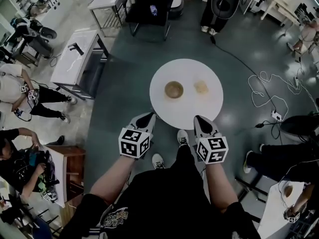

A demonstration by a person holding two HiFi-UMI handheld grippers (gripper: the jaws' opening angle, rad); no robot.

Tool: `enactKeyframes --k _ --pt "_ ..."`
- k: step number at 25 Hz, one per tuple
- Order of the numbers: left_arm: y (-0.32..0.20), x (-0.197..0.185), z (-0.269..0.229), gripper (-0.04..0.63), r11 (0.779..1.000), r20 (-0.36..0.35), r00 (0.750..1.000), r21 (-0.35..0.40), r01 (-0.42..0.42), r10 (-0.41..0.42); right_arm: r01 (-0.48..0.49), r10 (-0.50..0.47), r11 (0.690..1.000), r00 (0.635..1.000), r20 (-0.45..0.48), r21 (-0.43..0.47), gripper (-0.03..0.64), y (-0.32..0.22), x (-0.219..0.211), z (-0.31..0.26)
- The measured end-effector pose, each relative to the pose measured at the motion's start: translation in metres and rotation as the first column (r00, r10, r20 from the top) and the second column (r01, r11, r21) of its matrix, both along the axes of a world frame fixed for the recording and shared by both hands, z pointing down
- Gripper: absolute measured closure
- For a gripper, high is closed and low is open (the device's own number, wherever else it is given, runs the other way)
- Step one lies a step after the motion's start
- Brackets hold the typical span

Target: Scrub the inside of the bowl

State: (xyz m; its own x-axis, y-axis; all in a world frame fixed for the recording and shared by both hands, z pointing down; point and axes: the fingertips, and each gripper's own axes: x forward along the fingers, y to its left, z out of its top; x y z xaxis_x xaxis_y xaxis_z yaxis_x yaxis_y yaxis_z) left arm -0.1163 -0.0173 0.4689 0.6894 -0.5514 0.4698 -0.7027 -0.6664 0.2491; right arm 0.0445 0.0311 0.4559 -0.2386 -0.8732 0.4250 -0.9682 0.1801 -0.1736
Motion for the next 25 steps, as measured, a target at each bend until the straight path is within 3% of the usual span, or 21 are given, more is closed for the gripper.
enactKeyframes --k 13,25 --pt "0.054 -0.019 -0.009 0.589 0.999 -0.045 0.998 -0.014 -0.044 0.043 0.016 -0.016 1.000 1.000 -0.022 -0.004 0.595 0.057 -0.048 -0.009" --pt "0.073 -0.003 -0.007 0.589 0.995 -0.032 0.995 -0.009 -0.098 0.098 0.005 -0.005 1.000 1.000 0.002 -0.006 0.595 0.080 -0.051 0.000"
